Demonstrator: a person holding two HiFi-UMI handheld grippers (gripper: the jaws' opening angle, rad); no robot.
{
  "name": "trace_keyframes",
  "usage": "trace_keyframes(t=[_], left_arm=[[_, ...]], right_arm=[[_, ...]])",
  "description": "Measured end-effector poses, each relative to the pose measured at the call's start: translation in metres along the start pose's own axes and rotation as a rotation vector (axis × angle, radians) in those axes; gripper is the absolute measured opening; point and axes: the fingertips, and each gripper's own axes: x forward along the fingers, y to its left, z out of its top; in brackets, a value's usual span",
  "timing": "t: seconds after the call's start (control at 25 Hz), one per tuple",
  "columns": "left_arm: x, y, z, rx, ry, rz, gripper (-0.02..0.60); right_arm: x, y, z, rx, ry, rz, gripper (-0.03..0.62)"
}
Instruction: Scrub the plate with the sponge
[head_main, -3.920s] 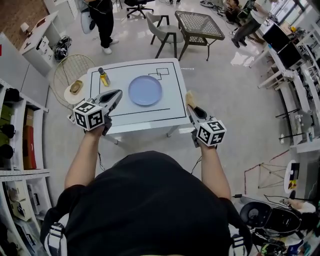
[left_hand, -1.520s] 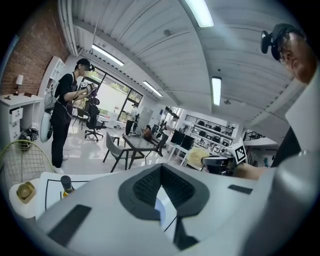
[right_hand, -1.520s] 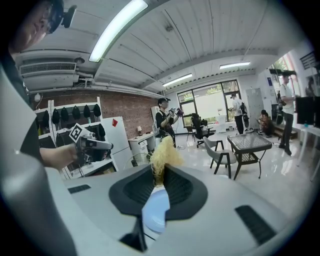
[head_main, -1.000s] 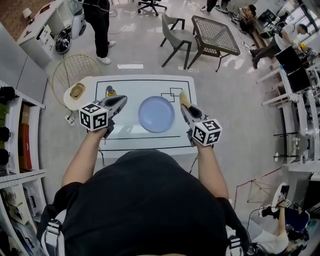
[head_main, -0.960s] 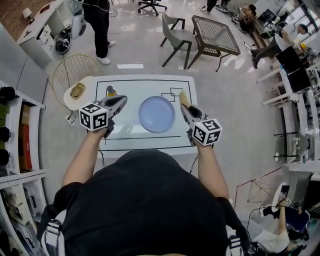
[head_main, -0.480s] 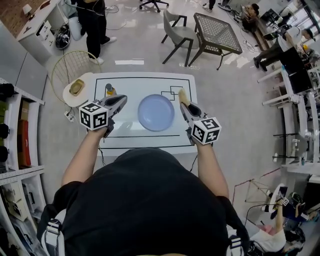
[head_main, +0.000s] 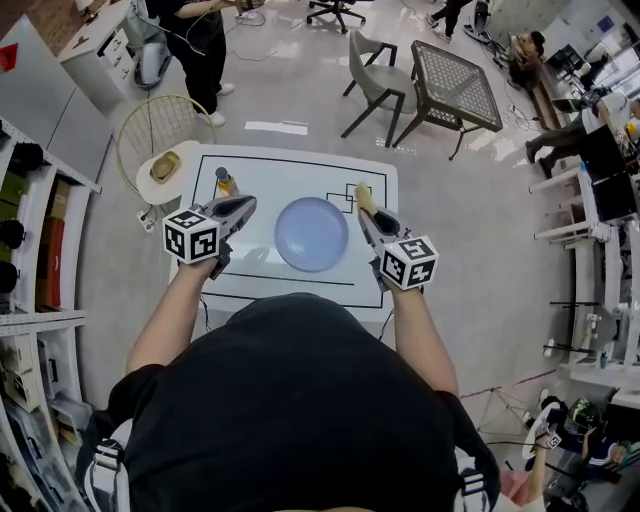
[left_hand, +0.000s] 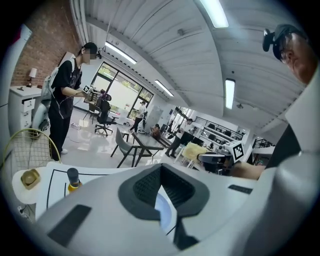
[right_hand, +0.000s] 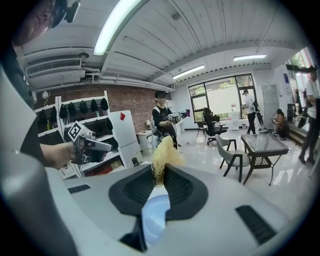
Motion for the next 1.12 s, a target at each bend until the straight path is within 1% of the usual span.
trace_keyframes(t=[0.32, 0.64, 0.92, 1.12], left_arm=[[-0.003, 0.005, -0.016, -0.055, 0.002, 0.073, 0.008], [-0.003, 0.018, -0.037, -0.106, 0.016, 0.126, 0.008], [0.009, 0.033, -0.064, -0.156, 0.062, 0.140, 0.008], [0.020, 0.037, -0.083, -0.192, 0.095, 0.140, 0.008]], right_arm=[[0.020, -0.008, -0.002, -0.017, 0.043, 0.073, 0.052], [0.046, -0.010, -0.018, -0.032, 0.105, 0.135, 0.052], [0.073, -0.020, -0.038, -0.032, 0.150, 0.148, 0.052], [0.087, -0.024, -0.060, -0.023, 0.205, 0.163, 0.052]])
